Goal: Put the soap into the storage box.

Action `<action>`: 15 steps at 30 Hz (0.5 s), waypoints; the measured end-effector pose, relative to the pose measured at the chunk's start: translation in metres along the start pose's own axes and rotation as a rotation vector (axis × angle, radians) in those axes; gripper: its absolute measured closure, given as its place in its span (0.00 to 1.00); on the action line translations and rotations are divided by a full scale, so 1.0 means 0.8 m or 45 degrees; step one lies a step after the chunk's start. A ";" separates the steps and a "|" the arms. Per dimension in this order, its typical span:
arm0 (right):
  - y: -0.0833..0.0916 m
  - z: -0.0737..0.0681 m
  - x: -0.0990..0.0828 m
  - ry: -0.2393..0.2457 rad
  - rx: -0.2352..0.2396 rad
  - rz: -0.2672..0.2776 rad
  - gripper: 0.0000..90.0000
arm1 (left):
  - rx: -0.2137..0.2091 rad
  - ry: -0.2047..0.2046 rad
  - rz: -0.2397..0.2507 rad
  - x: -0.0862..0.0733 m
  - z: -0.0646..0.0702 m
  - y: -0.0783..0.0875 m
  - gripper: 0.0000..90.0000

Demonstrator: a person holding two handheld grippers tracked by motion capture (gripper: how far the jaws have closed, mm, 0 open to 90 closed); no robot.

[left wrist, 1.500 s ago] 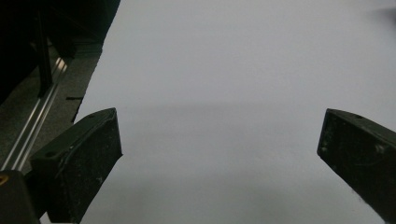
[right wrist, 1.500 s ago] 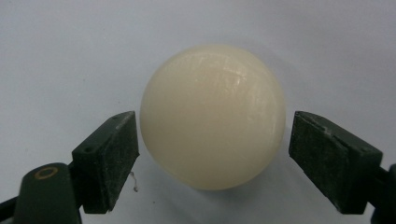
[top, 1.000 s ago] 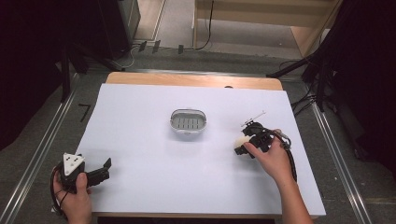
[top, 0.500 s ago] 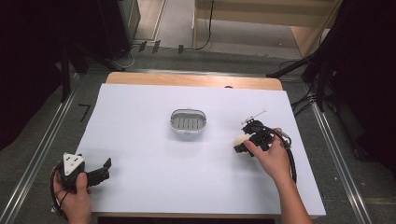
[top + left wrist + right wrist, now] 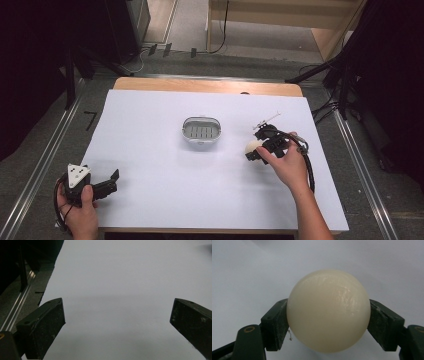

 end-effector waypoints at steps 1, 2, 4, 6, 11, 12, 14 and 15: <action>0.000 -0.002 0.002 -0.002 -0.006 0.001 0.28 | 0.000 0.000 0.000 0.000 0.000 0.000 0.00; 0.000 -0.002 0.002 -0.002 -0.006 0.001 0.28 | 0.000 0.000 0.000 0.000 0.000 0.000 0.00; 0.000 -0.006 0.007 0.014 -0.004 0.004 0.28 | 0.000 0.001 0.000 0.000 0.000 0.000 0.00; 0.001 -0.008 0.010 0.022 -0.005 0.004 0.28 | -0.001 0.001 0.000 0.000 0.000 0.000 0.00; 0.001 -0.014 0.017 0.037 0.001 0.011 0.28 | -0.002 0.001 0.000 0.000 0.000 0.000 0.00; 0.000 -0.018 0.020 0.047 -0.001 0.014 0.28 | -0.002 0.002 0.000 0.000 0.000 0.000 0.00; 0.000 -0.021 0.023 0.059 0.009 0.015 0.28 | -0.002 0.002 -0.001 0.000 0.000 0.000 0.00; 0.000 -0.022 0.024 0.065 0.008 0.014 0.28 | -0.003 0.002 -0.001 0.000 0.000 0.000 0.00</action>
Point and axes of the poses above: each handheld gripper's, and its own axes: y roughly backward along the jaws, x roughly out of its top, z roughly to its right, the point moved 3 cm from there along -y, roughly forward along the jaws, and after that the axes turned 6 degrees about x, right-handed, at the moved point
